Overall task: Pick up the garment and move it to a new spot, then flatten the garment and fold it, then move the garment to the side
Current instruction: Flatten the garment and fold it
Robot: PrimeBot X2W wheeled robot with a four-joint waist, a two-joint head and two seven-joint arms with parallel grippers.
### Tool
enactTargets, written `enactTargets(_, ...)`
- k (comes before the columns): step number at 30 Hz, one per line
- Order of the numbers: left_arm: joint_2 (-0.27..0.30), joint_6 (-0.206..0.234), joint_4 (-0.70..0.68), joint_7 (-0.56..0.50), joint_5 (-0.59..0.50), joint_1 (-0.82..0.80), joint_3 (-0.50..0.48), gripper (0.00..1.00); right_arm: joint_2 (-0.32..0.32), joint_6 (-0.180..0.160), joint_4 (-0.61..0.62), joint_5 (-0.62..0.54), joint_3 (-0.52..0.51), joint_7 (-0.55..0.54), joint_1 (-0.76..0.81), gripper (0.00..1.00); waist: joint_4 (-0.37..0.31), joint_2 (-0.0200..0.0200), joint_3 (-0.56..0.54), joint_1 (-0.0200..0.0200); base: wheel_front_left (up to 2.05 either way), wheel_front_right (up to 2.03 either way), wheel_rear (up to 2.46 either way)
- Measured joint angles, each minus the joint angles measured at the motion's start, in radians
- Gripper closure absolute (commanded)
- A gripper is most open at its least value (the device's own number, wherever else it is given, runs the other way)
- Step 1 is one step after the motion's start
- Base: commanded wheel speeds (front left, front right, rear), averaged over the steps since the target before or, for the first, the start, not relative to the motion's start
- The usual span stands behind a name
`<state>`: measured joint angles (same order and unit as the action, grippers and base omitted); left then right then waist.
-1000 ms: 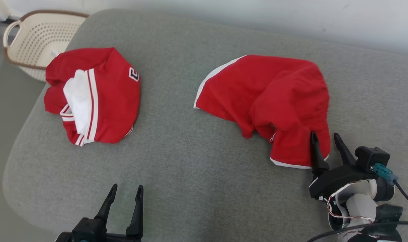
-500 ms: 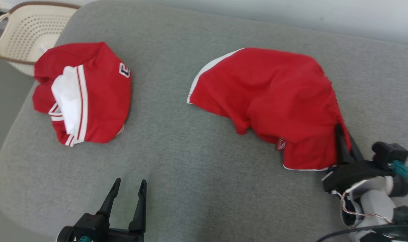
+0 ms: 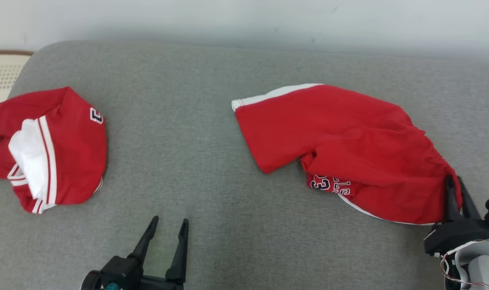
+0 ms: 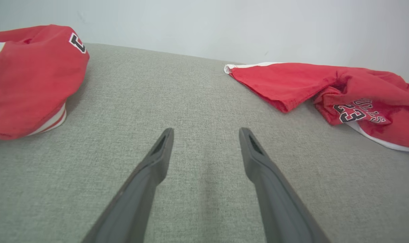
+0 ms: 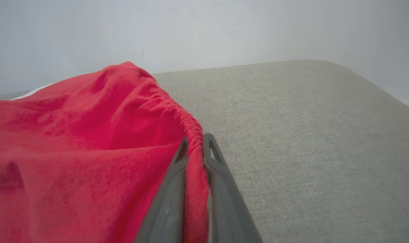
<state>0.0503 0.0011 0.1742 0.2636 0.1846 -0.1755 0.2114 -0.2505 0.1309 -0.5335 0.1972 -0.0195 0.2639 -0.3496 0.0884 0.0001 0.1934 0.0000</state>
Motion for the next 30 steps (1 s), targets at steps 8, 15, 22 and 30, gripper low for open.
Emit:
enactTargets(8, 0.000, 0.000, 0.019, 0.000, 0.008, 0.003, 0.032, 0.00, 0.050, 0.000, 0.052, -0.050, -0.048, 0.000, 0.032, 0.00, -0.063, -0.0001, -0.042, -0.0001, 0.00, 0.00, 0.00)
enactTargets(15, 0.000, 0.000, 0.024, 0.000, 0.014, 0.007, 0.052, 0.00, 0.098, 0.000, 0.134, -0.075, -0.013, 0.000, 0.090, 0.00, -0.120, -0.0001, -0.068, -0.0001, 0.00, 0.00, 0.00)
enactTargets(22, 0.000, -0.002, 0.031, 0.000, 0.016, -0.015, 0.075, 0.00, 0.132, 0.000, 0.231, -0.075, 0.053, 0.000, 0.141, 0.00, -0.193, -0.0001, -0.071, -0.0001, 0.00, 0.00, 0.00)
enactTargets(30, -0.001, -0.029, 0.085, 0.000, 0.008, -0.094, 0.153, 0.00, 0.147, 0.000, 0.276, -0.064, 0.117, 0.000, 0.158, 0.00, -0.263, -0.0001, -0.051, -0.0001, 0.00, 0.00, 0.00)
